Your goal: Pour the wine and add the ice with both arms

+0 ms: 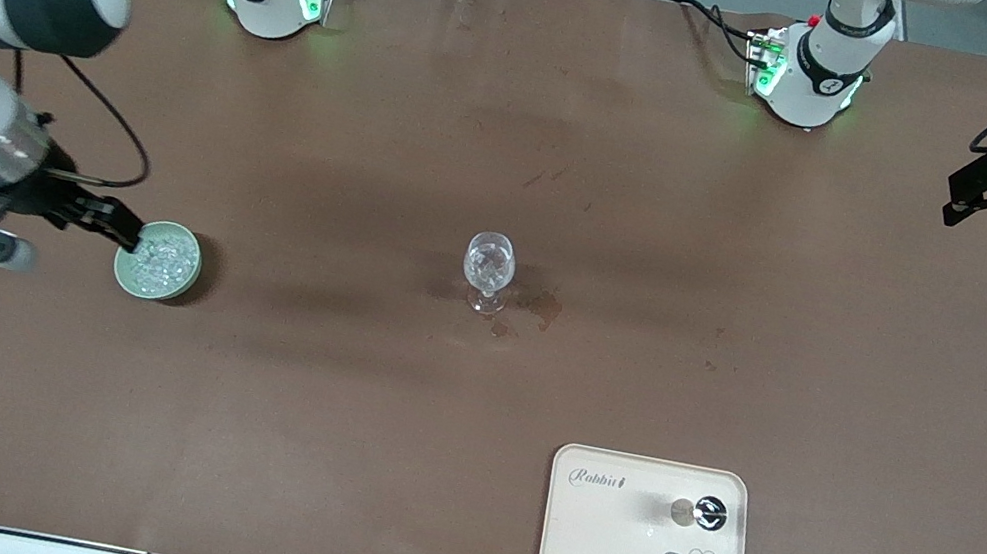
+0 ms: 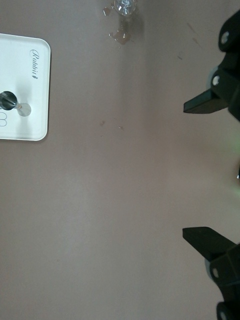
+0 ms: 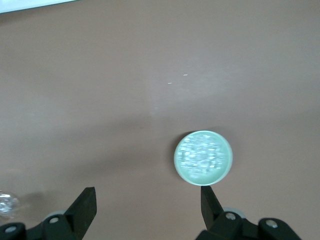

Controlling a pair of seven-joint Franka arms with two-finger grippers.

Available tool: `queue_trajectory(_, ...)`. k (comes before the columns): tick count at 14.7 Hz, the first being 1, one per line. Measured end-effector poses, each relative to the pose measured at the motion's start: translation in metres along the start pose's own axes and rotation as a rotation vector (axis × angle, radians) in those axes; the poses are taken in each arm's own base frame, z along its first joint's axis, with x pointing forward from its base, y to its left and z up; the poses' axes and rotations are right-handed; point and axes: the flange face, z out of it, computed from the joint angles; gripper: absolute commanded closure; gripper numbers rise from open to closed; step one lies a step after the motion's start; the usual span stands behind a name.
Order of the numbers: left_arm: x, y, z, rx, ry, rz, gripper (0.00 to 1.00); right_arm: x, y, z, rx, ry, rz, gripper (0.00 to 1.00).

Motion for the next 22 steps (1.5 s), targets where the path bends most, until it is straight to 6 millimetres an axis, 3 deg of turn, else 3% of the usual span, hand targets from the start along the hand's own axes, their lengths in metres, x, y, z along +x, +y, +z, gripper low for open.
queue_trajectory(3,0.002,0.003,0.004,-0.001,0.004,0.005,0.0,-0.002,0.043,-0.001,-0.012,-0.007,0.007,0.08)
queue_trajectory(9,0.008,0.015,0.009,-0.004,0.025,0.027,0.0,-0.026,0.067,-0.018,-0.025,0.003,-0.029,0.08)
queue_trajectory(13,0.01,0.015,0.011,-0.004,0.026,0.027,0.0,-0.034,0.102,-0.04,-0.025,0.019,-0.137,0.07)
queue_trajectory(19,0.009,0.019,0.011,-0.004,0.025,0.033,0.0,-0.044,0.1,-0.101,-0.024,0.025,-0.171,0.07)
queue_trajectory(22,0.008,0.022,0.011,-0.004,0.025,0.038,0.0,-0.052,0.096,-0.122,-0.023,-0.001,-0.184,0.07)
